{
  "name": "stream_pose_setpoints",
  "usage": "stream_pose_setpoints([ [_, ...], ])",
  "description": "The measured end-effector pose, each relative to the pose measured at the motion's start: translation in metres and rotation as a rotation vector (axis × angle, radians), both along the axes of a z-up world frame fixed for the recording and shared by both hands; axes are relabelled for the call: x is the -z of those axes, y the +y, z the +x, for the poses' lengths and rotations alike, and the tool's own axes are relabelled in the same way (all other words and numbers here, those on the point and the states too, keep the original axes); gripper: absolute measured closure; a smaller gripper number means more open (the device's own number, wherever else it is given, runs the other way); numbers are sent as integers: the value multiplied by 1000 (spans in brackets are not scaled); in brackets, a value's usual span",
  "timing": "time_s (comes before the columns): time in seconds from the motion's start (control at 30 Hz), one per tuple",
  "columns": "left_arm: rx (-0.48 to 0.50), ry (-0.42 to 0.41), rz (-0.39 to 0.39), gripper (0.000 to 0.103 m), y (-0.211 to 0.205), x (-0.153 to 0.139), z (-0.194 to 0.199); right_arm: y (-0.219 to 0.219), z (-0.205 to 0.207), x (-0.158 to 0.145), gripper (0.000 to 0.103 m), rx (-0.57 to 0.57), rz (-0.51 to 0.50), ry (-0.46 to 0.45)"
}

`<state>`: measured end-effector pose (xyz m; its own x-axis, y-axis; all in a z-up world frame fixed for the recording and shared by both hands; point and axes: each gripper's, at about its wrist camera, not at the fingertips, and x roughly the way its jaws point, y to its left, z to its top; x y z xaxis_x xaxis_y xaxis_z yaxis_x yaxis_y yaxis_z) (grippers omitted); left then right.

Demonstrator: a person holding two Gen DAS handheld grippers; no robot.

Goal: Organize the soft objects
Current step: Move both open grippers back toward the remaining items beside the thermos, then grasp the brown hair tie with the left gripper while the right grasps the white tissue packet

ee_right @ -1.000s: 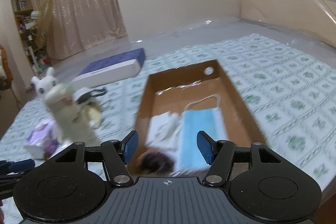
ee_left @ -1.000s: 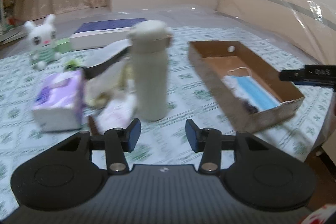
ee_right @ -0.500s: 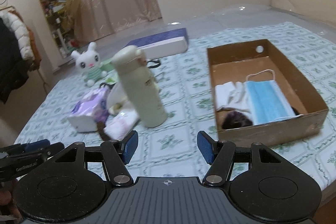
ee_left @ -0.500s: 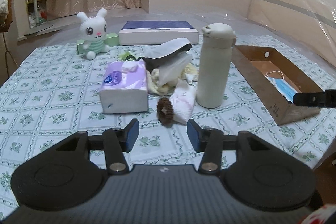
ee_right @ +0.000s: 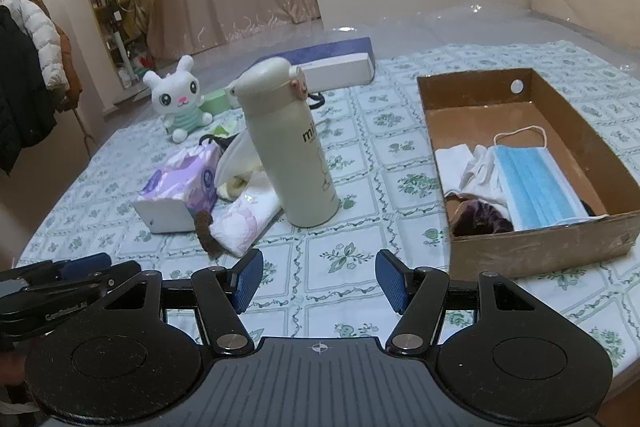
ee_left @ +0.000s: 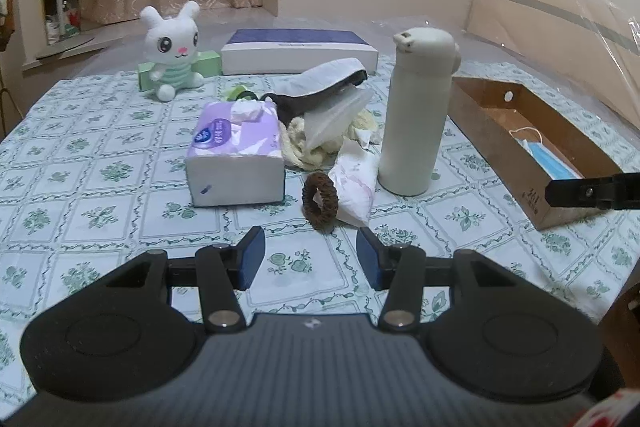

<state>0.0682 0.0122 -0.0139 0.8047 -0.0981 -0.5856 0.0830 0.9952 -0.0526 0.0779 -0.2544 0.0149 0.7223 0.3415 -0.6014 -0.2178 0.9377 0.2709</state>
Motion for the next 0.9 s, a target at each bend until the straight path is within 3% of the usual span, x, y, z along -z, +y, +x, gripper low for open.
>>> stream_pose_setpoints([
  [0.4,85,30,38,59,-8,32,58,23,45,30,41,-14,-6,56],
  [0.57,123,39,37,66,-11,45,81,30,65,44,41,-10,0,86],
  [0.67,136,45,41,76,-12,52,92,32,73,50,41,-7,1,100],
  [0.73,144,53,41,89,-12,56,97,34,77,53,41,-7,2,106],
  [0.9,149,56,31,93,-7,59,102,43,84,58,41,-11,19,124],
])
